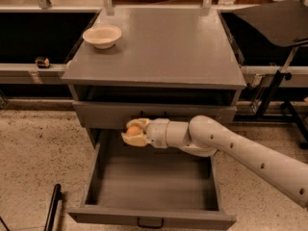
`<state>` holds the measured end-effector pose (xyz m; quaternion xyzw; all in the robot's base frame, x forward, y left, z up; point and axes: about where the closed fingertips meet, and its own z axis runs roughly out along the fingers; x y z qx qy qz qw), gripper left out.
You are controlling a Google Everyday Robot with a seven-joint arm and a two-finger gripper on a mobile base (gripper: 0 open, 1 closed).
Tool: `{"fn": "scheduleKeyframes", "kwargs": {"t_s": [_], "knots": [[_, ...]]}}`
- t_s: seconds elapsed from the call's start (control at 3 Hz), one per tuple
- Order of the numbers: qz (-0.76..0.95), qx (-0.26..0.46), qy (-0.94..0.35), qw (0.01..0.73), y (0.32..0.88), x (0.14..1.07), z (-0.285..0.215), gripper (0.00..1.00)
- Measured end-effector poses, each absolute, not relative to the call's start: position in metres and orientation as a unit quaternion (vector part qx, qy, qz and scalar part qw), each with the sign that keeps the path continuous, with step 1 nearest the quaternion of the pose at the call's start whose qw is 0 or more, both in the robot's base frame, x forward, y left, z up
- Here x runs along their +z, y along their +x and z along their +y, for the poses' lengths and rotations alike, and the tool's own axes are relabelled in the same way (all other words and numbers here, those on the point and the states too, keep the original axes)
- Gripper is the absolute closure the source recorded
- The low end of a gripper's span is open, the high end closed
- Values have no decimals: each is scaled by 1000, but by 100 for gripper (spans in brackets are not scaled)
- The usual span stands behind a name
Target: Place orange into middle drawer
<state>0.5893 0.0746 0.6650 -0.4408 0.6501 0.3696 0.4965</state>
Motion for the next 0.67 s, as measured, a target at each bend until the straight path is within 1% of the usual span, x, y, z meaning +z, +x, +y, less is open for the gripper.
{"fn": "scheduleKeyframes", "kwargs": {"t_s": [0.33,0.67], "knots": [[666,357,-456,471,568,571,73,100],[657,346,-490,456,550,510,74,100]]}}
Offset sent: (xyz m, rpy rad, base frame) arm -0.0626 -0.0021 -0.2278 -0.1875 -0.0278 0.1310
